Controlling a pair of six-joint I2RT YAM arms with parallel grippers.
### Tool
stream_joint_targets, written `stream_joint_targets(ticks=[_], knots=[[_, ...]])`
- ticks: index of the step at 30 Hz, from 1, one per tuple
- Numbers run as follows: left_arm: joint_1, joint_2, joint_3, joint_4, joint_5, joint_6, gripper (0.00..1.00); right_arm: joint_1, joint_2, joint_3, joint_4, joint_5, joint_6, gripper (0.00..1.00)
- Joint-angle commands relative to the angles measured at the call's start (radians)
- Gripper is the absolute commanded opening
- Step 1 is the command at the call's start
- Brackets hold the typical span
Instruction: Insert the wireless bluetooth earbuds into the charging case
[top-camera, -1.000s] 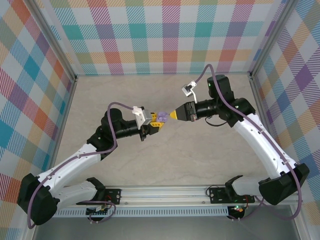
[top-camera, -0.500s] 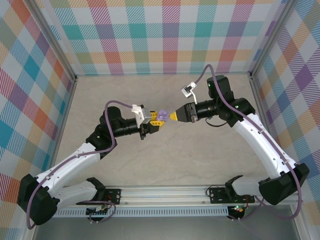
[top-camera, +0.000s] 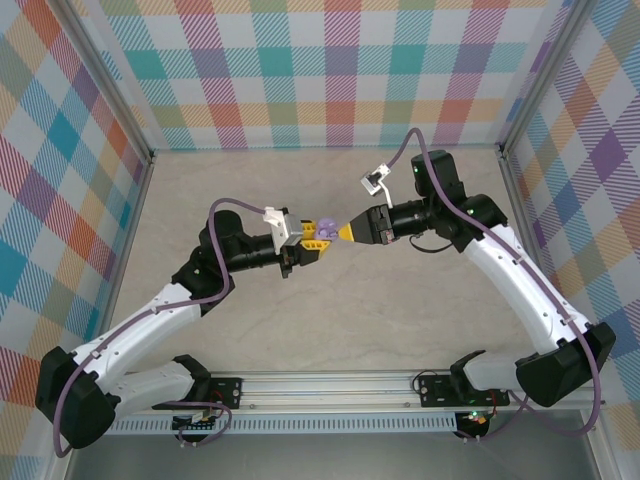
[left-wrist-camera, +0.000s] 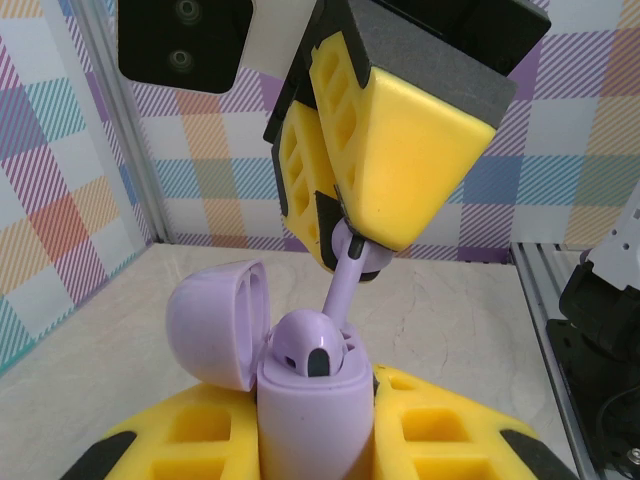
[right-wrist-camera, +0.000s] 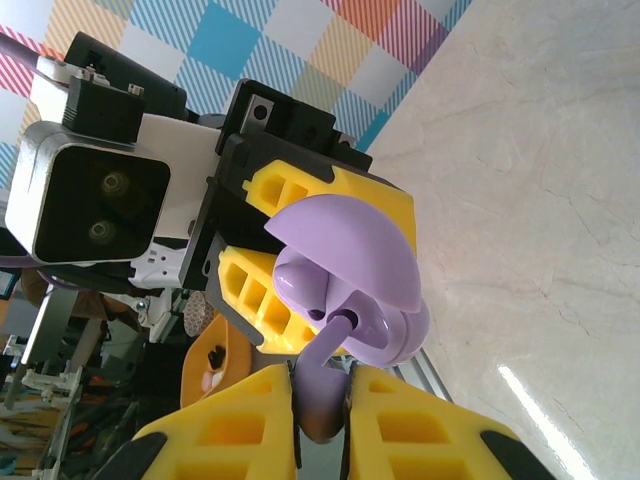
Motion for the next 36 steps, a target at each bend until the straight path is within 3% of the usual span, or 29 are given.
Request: stream_joint_targets(ticks=[1, 30, 36], knots=[[0.0, 0.005, 0.031, 0.001, 0.028, -0.008, 0.09, -0.004, 0.012, 0.006, -0.008, -0.034, -0.02, 0.15], [-0.006, 0.027, 0.098, -0.09, 0.107, 0.049, 0.1, 0.0, 0.041, 0.009, -0.064, -0.027, -0.048, 0.16], [-0.007, 0.031, 0.102, -0.085, 0.125, 0.027, 0.1, 0.002, 0.048, 0.02, -0.083, 0.018, -0.049, 0.22]])
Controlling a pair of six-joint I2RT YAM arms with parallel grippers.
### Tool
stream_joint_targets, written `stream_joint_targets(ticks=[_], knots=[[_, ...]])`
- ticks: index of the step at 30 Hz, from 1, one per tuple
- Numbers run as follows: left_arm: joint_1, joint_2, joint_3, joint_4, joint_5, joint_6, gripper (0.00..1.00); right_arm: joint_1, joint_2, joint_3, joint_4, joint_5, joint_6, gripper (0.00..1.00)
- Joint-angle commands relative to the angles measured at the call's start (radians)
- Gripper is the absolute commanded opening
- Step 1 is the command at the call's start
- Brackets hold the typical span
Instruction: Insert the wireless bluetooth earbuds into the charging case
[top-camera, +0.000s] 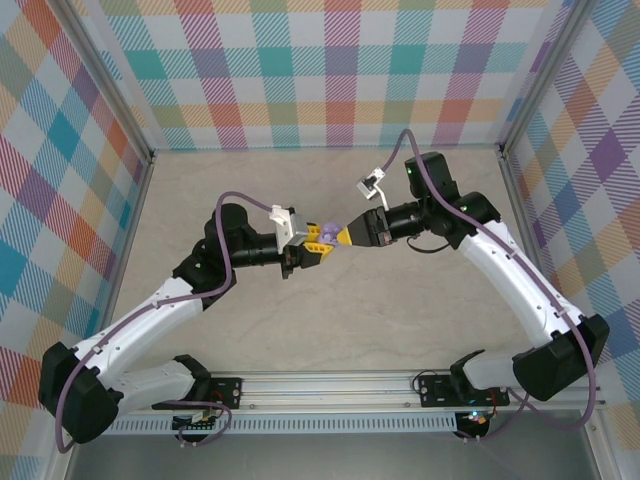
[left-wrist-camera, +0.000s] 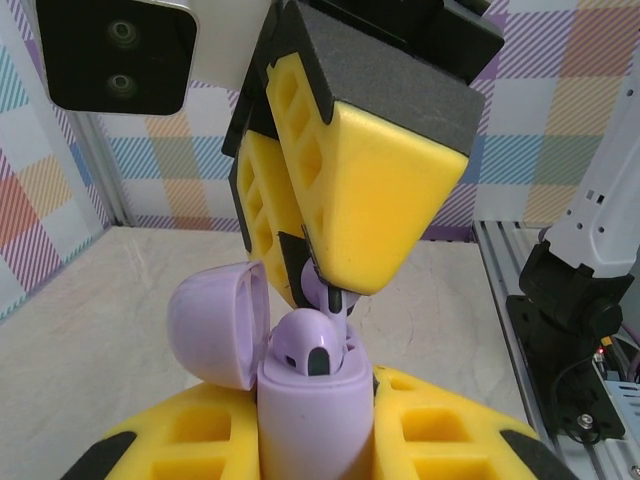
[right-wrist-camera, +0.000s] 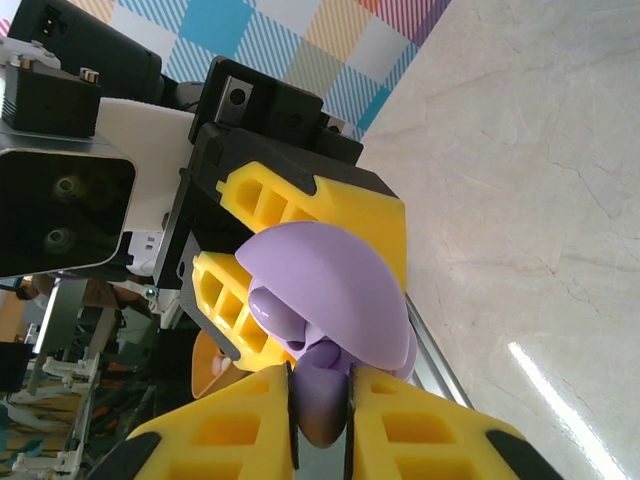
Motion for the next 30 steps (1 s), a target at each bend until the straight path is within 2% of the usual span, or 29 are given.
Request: stream_joint_targets(ticks=[1, 10, 16, 20, 22, 26, 30], knots=[[-0.007, -0.001, 0.046, 0.03, 0.051, -0.009, 0.1, 0.003, 0.014, 0.023, -0.041, 0.042, -0.022, 0.26], [-0.007, 0.031, 0.057, 0.035, 0.044, -0.06, 0.11, 0.001, -0.019, 0.049, -0.058, 0.179, -0.034, 0.49], [-0.007, 0.045, 0.057, 0.037, -0.021, -0.099, 0.11, 0.001, -0.101, 0.016, 0.003, 0.354, -0.012, 0.51], [-0.006, 0.042, 0.055, 0.037, -0.035, -0.11, 0.1, -0.003, -0.145, -0.019, 0.049, 0.443, 0.021, 0.46], [-0.007, 0.036, 0.054, 0.041, -0.027, -0.112, 0.1, -0.009, -0.142, -0.024, 0.047, 0.459, 0.028, 0.4], [-0.007, 0.026, 0.058, 0.062, 0.055, -0.118, 0.1, -0.023, -0.086, -0.02, 0.036, 0.395, 0.023, 0.21], [-0.012, 0.022, 0.069, 0.063, 0.117, -0.12, 0.1, -0.022, -0.048, -0.023, 0.054, 0.33, 0.019, 0.14]])
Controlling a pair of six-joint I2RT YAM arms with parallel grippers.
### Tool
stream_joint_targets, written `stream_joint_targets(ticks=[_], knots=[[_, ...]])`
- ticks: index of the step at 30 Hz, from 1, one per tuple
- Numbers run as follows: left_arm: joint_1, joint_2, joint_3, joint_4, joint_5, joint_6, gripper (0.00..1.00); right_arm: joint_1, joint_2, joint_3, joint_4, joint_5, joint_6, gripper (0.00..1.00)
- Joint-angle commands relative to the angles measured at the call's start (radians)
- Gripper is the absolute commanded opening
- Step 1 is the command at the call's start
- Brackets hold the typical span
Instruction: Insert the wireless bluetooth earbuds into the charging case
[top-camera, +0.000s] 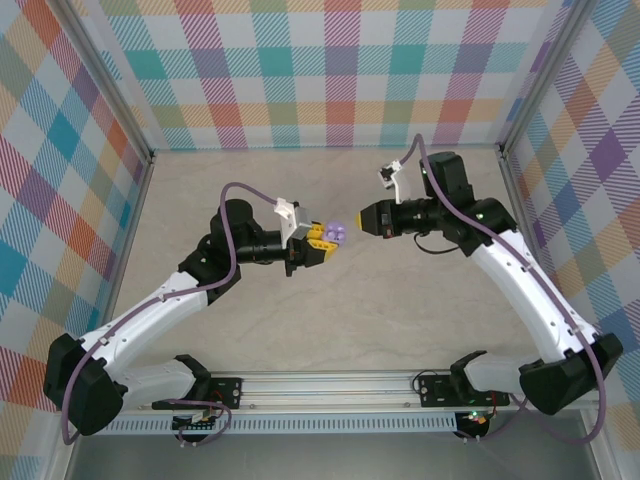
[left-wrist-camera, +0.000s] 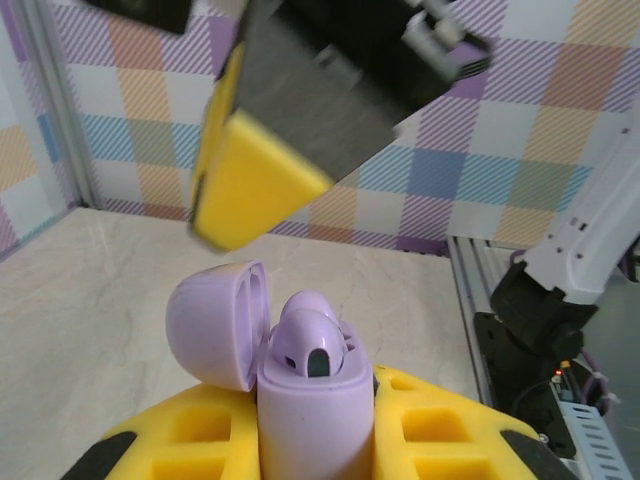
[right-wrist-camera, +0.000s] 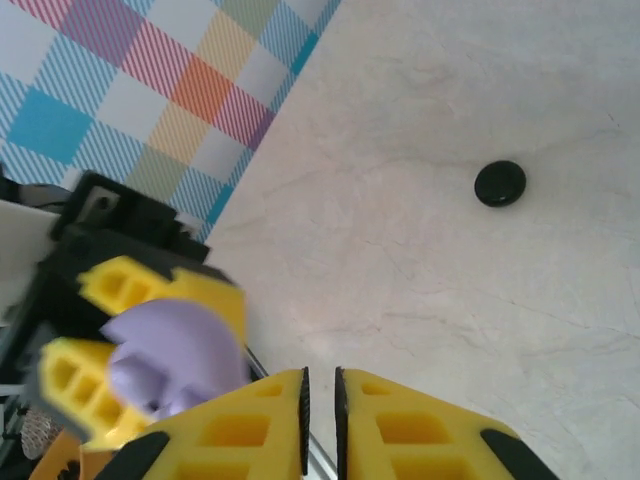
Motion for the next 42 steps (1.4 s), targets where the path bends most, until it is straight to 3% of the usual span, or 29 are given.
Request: stream_joint_targets(ticks=[1, 12, 21, 24, 28, 31, 35, 42], knots=[[-0.012, -0.025, 0.046, 0.046, 0.082, -0.012, 0.1, -0.003, 0.02, -0.015, 0.031, -0.065, -0.008, 0.14], [-0.019, 0.045, 0.093, 0.016, 0.112, -0.064, 0.1, -0.002, -0.012, -0.064, 0.144, -0.314, -0.006, 0.13], [-0.007, 0.113, 0.12, -0.05, 0.035, -0.094, 0.09, -0.002, -0.079, -0.081, 0.166, -0.305, -0.027, 0.14], [0.0, 0.133, 0.129, -0.055, -0.002, -0.133, 0.1, -0.003, -0.072, -0.069, 0.1, -0.137, -0.033, 0.18], [0.011, 0.194, 0.175, -0.123, -0.106, -0.204, 0.11, -0.002, -0.043, -0.037, -0.031, 0.22, -0.026, 0.19], [0.013, 0.257, 0.222, -0.204, -0.206, -0.26, 0.11, -0.003, -0.046, -0.054, -0.05, 0.363, -0.006, 0.2], [0.023, 0.354, 0.261, -0.277, -0.359, -0.384, 0.13, -0.003, -0.065, -0.088, -0.046, 0.465, 0.007, 0.21], [0.031, 0.59, 0.427, -0.527, -0.481, -0.551, 0.1, -0.003, -0.093, -0.145, -0.031, 0.493, -0.002, 0.22]])
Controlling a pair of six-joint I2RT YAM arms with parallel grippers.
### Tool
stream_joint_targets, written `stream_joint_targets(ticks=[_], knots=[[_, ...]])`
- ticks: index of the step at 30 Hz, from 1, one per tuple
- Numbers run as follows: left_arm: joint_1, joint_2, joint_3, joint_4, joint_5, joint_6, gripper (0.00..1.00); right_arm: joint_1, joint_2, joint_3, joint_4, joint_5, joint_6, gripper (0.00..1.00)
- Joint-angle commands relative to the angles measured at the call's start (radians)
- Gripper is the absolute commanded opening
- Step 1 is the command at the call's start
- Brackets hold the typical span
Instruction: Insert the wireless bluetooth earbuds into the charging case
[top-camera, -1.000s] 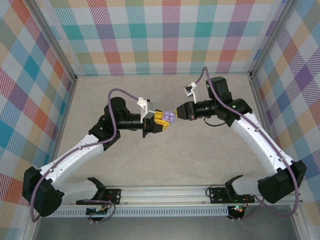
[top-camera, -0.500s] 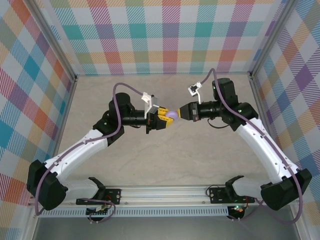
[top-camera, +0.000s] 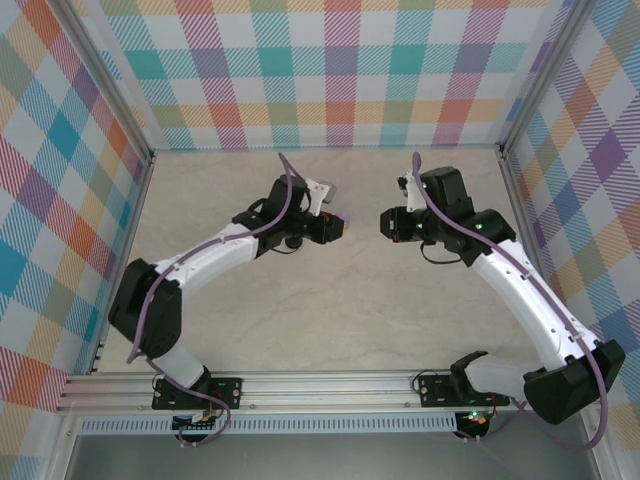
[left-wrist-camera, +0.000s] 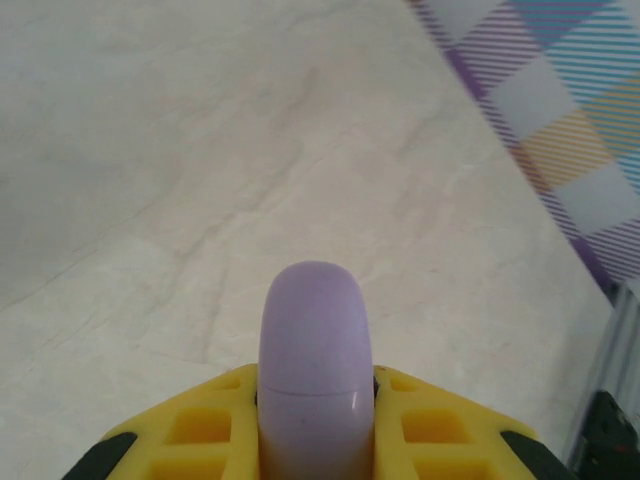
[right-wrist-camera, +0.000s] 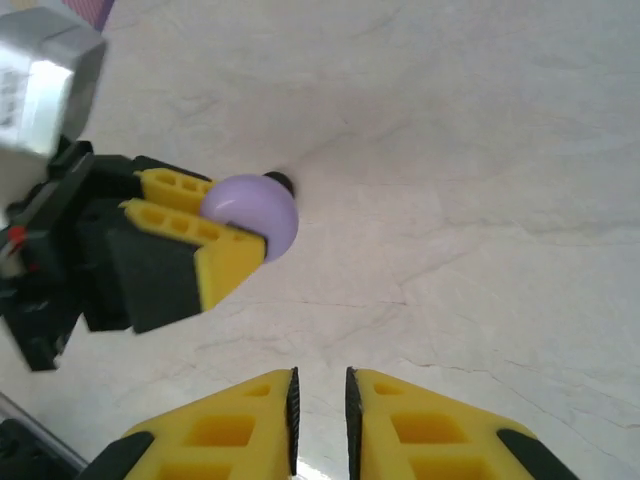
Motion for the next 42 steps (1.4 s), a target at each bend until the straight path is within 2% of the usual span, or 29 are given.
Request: stream_joint_targets(ticks=[1, 5, 15, 20, 22, 24, 28, 33, 37, 42], knots=[[0.007, 0.102, 0.098, -0.182, -0.081, -0.11, 0.1, 0.003, -0.022, -0.026, -0.007, 0.046, -0.001, 0.22], [0.007, 0.215, 0.131, -0.174, -0.048, -0.157, 0.1, 0.003, -0.017, -0.04, -0.007, 0.042, 0.001, 0.23], [0.007, 0.38, 0.148, -0.138, 0.001, -0.21, 0.14, 0.003, -0.004, -0.048, -0.005, 0.033, 0.004, 0.24], [0.008, 0.383, 0.124, -0.134, -0.035, -0.217, 0.31, 0.003, 0.005, -0.051, -0.006, 0.052, 0.007, 0.26], [0.007, 0.369, 0.11, -0.136, -0.063, -0.215, 0.43, 0.003, 0.011, -0.051, -0.015, 0.083, 0.012, 0.28], [0.008, 0.348, 0.096, -0.142, -0.097, -0.202, 0.57, 0.004, 0.013, -0.06, -0.014, 0.121, 0.007, 0.32], [0.009, 0.289, 0.082, -0.195, -0.179, -0.155, 0.66, 0.003, 0.005, -0.1, 0.001, 0.249, 0.003, 0.39], [0.015, 0.152, 0.042, -0.267, -0.302, -0.095, 0.72, -0.001, -0.017, -0.185, 0.06, 0.467, -0.003, 0.43], [0.032, 0.02, -0.006, -0.33, -0.433, -0.05, 0.73, -0.023, -0.025, -0.272, 0.12, 0.649, 0.01, 0.49], [0.095, -0.128, -0.101, -0.371, -0.583, 0.02, 0.75, -0.092, -0.03, -0.372, 0.2, 0.738, 0.02, 0.54]])
